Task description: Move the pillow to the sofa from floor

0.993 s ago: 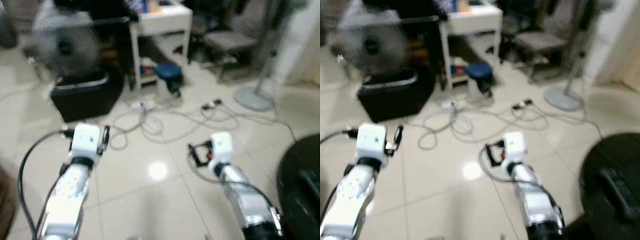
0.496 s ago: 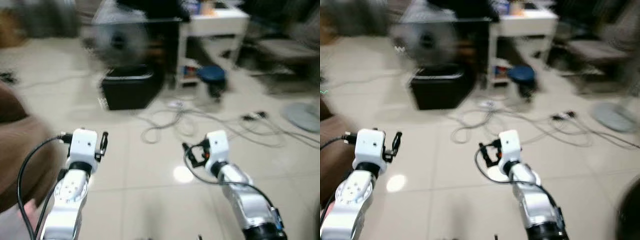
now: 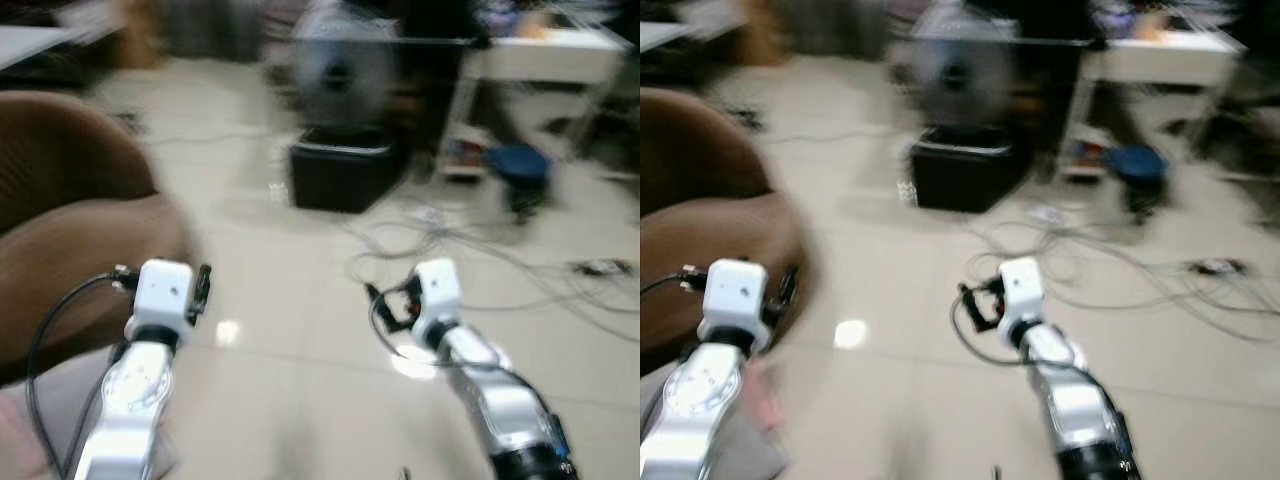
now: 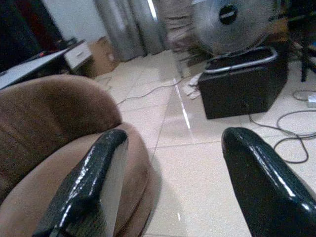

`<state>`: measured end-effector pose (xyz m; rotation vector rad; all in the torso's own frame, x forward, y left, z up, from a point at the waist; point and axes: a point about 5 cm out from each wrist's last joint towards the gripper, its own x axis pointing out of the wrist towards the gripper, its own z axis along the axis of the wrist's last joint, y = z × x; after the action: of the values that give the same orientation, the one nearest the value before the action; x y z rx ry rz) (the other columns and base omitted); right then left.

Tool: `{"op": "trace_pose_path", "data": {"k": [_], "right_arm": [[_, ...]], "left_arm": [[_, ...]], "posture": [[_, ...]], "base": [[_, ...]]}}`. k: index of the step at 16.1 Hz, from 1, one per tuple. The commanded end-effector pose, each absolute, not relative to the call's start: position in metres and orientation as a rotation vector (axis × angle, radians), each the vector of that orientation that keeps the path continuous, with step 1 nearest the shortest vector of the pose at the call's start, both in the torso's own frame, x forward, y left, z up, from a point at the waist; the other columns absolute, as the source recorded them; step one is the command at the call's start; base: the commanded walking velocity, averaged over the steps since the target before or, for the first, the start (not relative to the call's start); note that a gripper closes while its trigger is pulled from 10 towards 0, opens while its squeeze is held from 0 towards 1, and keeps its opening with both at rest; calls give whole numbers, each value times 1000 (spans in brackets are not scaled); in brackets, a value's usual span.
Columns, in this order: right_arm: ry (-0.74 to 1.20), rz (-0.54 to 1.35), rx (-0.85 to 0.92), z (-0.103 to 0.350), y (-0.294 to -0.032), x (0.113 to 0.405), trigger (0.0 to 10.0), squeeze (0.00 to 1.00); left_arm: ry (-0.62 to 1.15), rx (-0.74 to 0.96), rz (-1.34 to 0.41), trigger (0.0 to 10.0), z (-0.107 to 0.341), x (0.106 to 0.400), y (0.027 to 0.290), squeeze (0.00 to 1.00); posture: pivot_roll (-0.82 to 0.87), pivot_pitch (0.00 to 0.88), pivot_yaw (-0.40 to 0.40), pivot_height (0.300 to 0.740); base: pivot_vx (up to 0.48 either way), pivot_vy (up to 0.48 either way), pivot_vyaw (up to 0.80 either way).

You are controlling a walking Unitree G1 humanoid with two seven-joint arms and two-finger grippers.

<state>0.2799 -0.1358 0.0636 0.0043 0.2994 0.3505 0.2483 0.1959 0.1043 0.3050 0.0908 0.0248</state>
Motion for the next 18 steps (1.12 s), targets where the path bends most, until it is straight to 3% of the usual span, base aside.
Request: {"op": "trace_pose_path", "data": {"k": [1, 18], "right_arm": [[267, 356, 17, 70, -133, 283, 10000, 0], [270, 314, 52, 67, -135, 284, 10000, 0]], "left_arm": [[86, 324, 33, 10000, 106, 248, 200, 0], [77, 339, 22, 10000, 109, 252, 201, 0]], "posture": [[78, 0, 19, 740], [70, 0, 32, 740]], "base": [[0, 360, 419], [0, 361, 0]]}}
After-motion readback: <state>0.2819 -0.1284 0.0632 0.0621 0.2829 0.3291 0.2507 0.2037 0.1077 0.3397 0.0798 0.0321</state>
